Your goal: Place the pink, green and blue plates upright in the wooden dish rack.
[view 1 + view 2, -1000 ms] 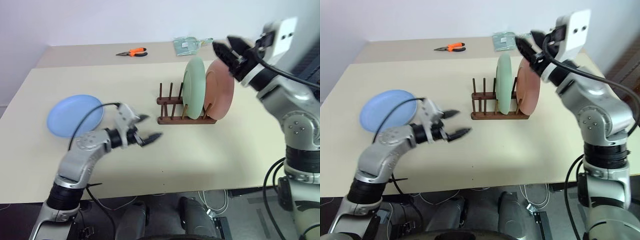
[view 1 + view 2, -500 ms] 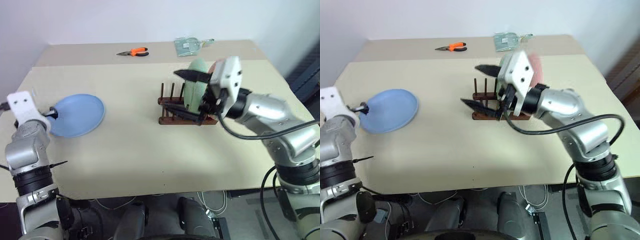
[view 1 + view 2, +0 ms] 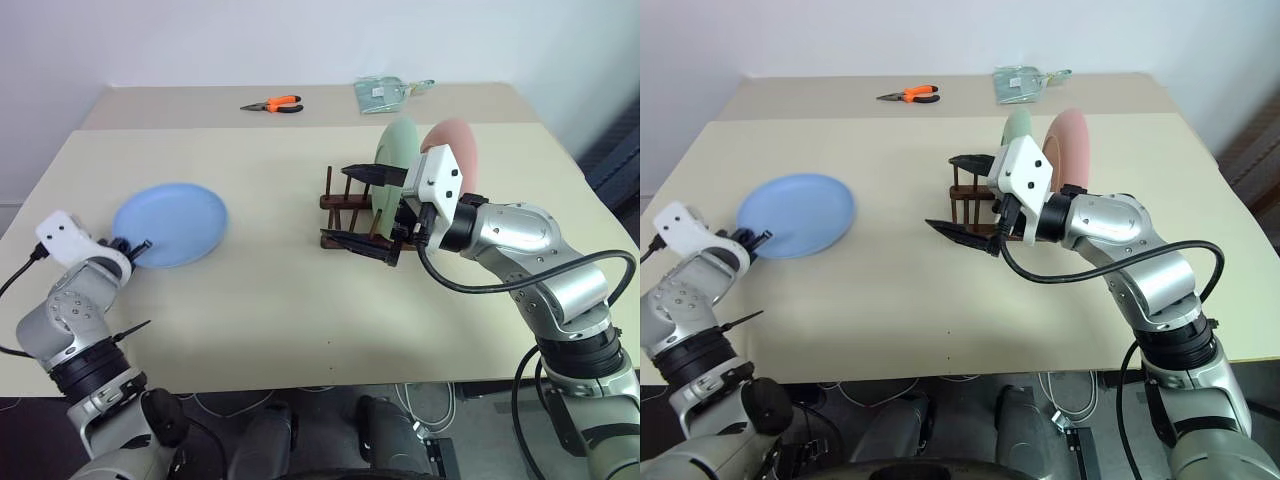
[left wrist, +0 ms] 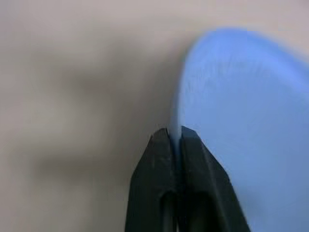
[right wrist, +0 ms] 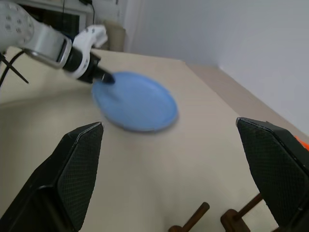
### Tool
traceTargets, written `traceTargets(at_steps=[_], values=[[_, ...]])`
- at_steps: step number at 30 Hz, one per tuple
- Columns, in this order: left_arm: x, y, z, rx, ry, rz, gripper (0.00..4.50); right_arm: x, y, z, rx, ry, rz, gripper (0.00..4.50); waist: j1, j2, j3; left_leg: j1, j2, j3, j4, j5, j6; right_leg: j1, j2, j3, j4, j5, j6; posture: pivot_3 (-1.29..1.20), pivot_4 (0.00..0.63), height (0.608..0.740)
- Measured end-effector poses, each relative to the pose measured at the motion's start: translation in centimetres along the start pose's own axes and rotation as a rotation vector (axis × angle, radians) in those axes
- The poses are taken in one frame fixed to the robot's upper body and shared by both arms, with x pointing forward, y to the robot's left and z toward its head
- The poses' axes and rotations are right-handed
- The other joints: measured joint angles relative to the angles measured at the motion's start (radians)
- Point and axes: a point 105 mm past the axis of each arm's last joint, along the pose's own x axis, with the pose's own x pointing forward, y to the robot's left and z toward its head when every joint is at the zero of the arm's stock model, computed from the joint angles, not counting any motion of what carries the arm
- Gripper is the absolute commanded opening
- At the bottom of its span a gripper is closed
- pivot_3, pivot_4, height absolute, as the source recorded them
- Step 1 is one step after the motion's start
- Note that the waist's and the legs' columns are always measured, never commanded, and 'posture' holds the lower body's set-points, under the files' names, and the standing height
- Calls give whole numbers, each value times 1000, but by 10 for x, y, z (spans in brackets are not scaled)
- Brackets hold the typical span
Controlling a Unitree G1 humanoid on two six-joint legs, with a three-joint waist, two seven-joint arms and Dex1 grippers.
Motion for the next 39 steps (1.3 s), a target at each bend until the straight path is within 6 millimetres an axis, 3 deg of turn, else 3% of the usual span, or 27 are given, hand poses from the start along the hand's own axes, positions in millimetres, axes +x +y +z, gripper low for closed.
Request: traceTargets(at_steps=[3,6,8,11,14,20,22,23,26,28,30,32,35,37,39], values=[[-7,-67,24,4,-111,-271,22,7,4,-3,-94,33,7,4500,-4,-6,3,-1,0,0,0,0,-1,-1,1,0,0,0,0,0,150,740],[-32,-134,53,113,-213,-530,22,26,13,-5,-284,75,55,4500,-16,-6,3,1,0,3,-1,0,-1,-1,0,1,0,0,0,0,150,740],[-46,-159,55,198,-218,-634,22,37,7,-9,-409,111,45,4500,-31,-5,2,2,0,3,-2,0,-1,-1,1,2,0,0,0,0,150,740],[-50,-174,39,274,-134,-694,22,49,-12,-21,-559,183,2,4500,-36,-5,2,2,1,2,-3,1,-1,-2,2,2,1,2,-4,0,150,740],[-54,-178,33,293,-105,-717,0,58,-22,-30,-648,224,-10,3665,-33,-5,2,0,1,2,-3,1,-2,-3,2,2,1,3,-4,0,150,740],[-57,-176,36,299,-111,-700,0,62,-20,-37,-703,231,14,662,-29,-5,2,0,1,1,-3,1,-2,-3,2,2,1,3,-4,0,150,740],[-55,-174,38,287,-115,-682,0,64,-10,-35,-740,204,61,22,-30,-5,2,1,1,1,-3,1,-2,-3,2,2,1,3,-4,0,150,740],[-55,-173,38,284,-116,-678,0,64,-7,-34,-756,193,71,22,-30,-5,2,1,1,1,-3,1,-2,-3,2,2,1,3,-4,0,150,740],[-54,-172,41,237,-132,-687,1030,65,-5,-33,-765,183,73,0,-28,-5,2,1,1,1,-3,1,-2,-2,2,2,1,3,-4,0,150,740],[-51,-171,49,160,-166,-687,1979,64,-7,-33,-757,182,60,0,-28,-5,2,1,1,1,-3,2,-2,-2,2,2,1,3,-5,0,150,740],[-48,-160,70,99,-257,-636,2995,61,-12,-34,-733,194,29,0,-29,-5,3,1,1,1,-3,2,-3,-2,2,2,1,3,-5,0,150,740],[-40,-137,98,100,-373,-522,2995,62,-16,-28,-624,142,-31,0,-36,-5,3,2,2,1,-4,2,-4,-3,4,3,1,3,-6,0,150,740],[-35,-96,127,176,-515,-358,2995,64,-15,2,-417,-23,-111,0,-38,-5,2,2,2,2,-12,5,-8,-8,5,5,1,4,-7,0,150,740],[-35,-84,114,353,-514,-345,2995,63,-16,26,-210,-151,-145,0,-31,-6,1,2,2,2,-15,7,-11,-9,5,5,1,5,-7,0,150,740],[-28,-81,65,539,-376,-408,2995,56,-19,50,54,-294,-172,0,-18,-6,-1,1,1,0,-14,6,-8,-9,4,5,1,5,-8,0,150,740]])
